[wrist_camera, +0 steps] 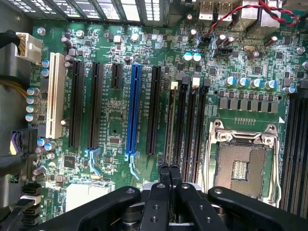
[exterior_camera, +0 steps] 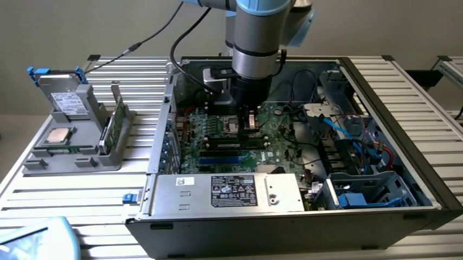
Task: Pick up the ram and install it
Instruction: 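Press down the ram until it locks into place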
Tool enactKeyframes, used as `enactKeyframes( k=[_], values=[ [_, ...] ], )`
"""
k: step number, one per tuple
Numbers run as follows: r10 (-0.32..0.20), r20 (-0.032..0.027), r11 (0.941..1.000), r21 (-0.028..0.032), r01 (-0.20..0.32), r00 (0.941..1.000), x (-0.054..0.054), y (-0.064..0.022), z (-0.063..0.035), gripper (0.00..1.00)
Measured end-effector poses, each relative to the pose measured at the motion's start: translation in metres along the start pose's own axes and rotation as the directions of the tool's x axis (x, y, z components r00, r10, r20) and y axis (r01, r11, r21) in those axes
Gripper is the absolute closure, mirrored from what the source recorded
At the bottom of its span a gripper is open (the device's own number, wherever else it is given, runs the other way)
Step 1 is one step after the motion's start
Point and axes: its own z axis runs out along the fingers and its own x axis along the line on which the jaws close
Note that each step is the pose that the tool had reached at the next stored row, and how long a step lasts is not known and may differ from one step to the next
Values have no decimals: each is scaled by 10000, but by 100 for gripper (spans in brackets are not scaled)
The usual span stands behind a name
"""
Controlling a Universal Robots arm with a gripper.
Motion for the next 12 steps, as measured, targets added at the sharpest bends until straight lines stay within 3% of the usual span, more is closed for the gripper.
enactKeyframes(
  k=[12],
  values=[
    [3, 5, 10000, 1, -3, 10000, 1, 4, -34, 90]
  ],
)
